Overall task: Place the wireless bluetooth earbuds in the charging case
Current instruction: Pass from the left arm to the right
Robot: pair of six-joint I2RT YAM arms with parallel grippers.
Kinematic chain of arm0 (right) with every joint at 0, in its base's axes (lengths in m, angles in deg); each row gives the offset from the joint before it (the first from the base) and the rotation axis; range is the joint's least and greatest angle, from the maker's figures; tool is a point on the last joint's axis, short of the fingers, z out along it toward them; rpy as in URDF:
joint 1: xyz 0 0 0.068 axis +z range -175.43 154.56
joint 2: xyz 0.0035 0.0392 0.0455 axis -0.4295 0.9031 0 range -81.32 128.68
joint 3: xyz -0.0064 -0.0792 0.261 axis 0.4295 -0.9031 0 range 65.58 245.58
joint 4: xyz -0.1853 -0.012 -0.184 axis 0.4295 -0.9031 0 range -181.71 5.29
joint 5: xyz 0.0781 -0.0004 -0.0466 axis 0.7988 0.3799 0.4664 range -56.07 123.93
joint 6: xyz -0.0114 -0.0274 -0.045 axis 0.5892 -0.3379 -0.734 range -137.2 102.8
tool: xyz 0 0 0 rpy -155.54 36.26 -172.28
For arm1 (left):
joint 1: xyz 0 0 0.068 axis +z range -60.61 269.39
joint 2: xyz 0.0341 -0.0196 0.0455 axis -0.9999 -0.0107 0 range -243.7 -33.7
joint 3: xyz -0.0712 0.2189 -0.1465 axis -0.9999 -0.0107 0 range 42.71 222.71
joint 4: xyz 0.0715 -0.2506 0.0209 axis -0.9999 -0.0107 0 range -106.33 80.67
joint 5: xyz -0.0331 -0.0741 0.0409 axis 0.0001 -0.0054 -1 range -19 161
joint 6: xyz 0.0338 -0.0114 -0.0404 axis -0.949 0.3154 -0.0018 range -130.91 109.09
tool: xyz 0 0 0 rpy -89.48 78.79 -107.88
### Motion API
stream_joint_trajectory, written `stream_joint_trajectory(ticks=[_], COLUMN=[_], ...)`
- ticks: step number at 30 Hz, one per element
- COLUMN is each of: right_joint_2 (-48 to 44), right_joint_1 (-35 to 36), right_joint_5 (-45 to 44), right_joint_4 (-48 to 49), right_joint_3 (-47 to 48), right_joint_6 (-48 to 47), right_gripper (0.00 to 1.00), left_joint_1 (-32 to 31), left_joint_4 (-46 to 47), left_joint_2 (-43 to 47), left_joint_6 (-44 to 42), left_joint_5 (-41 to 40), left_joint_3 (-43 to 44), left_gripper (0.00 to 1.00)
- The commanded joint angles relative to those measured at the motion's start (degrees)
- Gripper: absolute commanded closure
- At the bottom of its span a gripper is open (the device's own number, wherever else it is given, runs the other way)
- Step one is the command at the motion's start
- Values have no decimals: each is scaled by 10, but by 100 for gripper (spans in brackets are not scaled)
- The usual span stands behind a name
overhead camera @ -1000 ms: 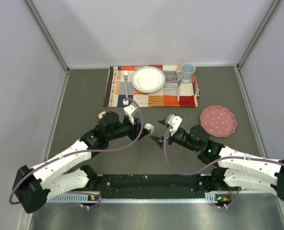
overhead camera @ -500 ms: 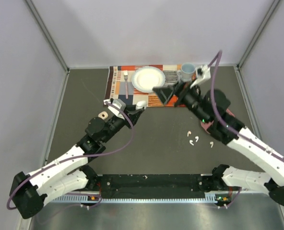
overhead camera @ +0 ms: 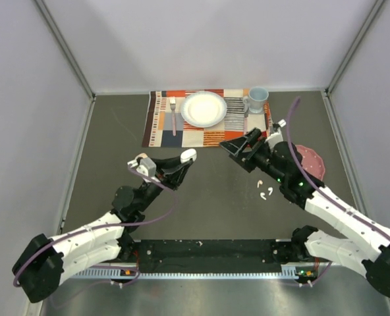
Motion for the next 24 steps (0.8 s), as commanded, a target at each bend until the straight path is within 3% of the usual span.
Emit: stream_joint_trajectory(ticks=[1, 7, 10, 18, 24], right_joint_2=[35, 55, 67, 96, 95], right_joint_1=[-3, 17, 30, 59, 60], right_joint_5=[80, 122, 120, 105, 80], right_joint_4=[14, 87, 69, 3, 23], right_joint_3=[76, 49, 49, 77, 34], right_joint_6=[-12, -5, -2, 23, 66], right_gripper=[1, 1, 1, 1, 2], left_joint_1=[-2, -2, -3, -2, -3], left_joint_4=[144, 225, 292, 365, 361], left_joint_2=[18, -27, -69, -150, -128], left_joint_6=[-7, -16, -12, -3, -11], left_joint_5=[47, 106, 100, 120, 120], left_joint_3=[-42, -64, -82, -61, -66], left_gripper=[100, 100, 100, 100, 100])
